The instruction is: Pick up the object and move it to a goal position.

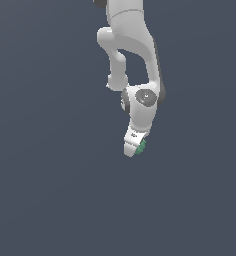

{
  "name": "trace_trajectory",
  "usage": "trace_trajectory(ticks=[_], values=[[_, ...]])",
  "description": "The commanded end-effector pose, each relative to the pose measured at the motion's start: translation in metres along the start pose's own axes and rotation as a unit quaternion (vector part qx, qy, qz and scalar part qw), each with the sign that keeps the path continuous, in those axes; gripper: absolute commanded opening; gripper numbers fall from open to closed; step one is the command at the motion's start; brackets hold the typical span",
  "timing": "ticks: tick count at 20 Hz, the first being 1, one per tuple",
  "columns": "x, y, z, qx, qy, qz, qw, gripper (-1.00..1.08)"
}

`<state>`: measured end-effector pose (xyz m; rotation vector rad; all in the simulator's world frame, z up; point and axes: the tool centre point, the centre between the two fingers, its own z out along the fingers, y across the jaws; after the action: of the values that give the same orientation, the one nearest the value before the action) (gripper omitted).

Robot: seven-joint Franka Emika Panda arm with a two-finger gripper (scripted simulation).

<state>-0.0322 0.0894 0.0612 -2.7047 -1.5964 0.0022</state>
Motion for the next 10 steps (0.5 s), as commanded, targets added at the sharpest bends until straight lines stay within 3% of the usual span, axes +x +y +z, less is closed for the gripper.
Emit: trace_trajectory(ticks=[1, 2, 3, 10], values=[[0.0004, 0.0008, 0.0040, -0.001, 0.000, 0.000, 1.0000, 1.00], [0.0005, 0.0009, 0.0043, -0.001, 0.000, 0.000, 1.0000, 1.00], [0.0005, 0.0009, 0.0043, -0.001, 0.000, 0.000, 1.0000, -1.00], [0.0005, 0.0009, 0.0043, -0.001, 0.000, 0.000, 1.0000, -1.00]])
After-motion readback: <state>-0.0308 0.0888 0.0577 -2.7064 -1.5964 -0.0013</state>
